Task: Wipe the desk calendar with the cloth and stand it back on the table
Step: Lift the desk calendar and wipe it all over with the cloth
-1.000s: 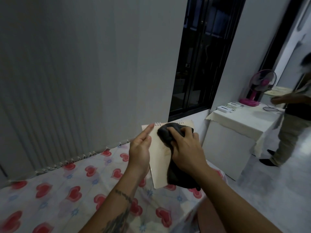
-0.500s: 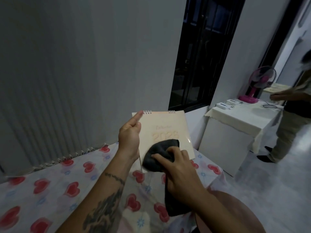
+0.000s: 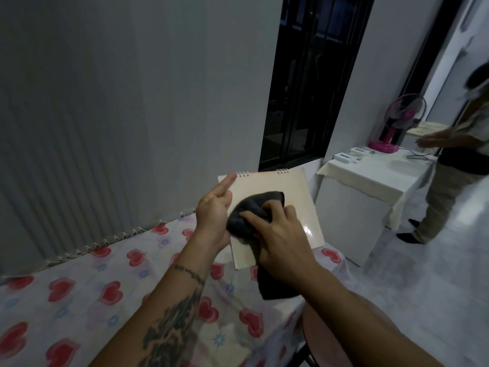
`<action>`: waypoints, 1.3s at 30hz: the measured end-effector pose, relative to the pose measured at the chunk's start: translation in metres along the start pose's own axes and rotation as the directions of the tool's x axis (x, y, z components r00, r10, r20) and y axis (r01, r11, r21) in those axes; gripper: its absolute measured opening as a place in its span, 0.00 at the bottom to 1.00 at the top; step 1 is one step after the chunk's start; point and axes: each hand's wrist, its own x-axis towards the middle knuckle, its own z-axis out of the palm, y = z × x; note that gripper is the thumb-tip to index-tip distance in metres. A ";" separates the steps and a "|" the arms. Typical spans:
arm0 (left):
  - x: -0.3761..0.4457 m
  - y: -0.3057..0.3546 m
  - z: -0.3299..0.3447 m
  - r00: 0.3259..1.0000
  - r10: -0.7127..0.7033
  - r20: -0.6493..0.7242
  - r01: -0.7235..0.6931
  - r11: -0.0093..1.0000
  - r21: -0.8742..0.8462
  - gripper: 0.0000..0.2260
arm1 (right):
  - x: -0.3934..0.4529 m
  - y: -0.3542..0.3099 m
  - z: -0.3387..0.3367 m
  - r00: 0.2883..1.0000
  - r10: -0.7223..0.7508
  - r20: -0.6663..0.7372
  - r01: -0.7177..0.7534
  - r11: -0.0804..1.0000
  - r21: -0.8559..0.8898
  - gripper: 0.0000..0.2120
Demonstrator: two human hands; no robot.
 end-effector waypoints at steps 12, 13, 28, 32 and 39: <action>0.001 0.019 -0.018 0.995 0.062 -0.078 -0.060 0.998 0.021 0.17 | -0.017 0.021 0.002 0.997 0.076 0.015 -0.075 0.997 -0.028 0.24; 0.001 0.018 -0.015 0.996 0.059 -0.067 -0.056 0.997 0.043 0.18 | -0.019 0.013 0.002 0.999 0.015 0.033 -0.014 1.000 -0.017 0.25; -0.001 0.009 0.004 0.999 0.030 0.013 -0.029 0.998 -0.055 0.20 | 0.033 0.006 -0.026 0.995 0.051 -0.088 -0.054 0.998 -0.033 0.23; 0.006 0.020 -0.007 0.998 0.034 -0.061 -0.037 0.998 -0.055 0.19 | 0.003 -0.005 -0.016 0.993 -0.110 0.031 0.111 0.994 -0.021 0.26; 0.008 0.035 -0.025 0.991 -0.017 -0.134 -0.002 0.990 -0.139 0.18 | -0.011 0.026 -0.015 0.995 -0.085 0.054 0.090 0.992 -0.093 0.26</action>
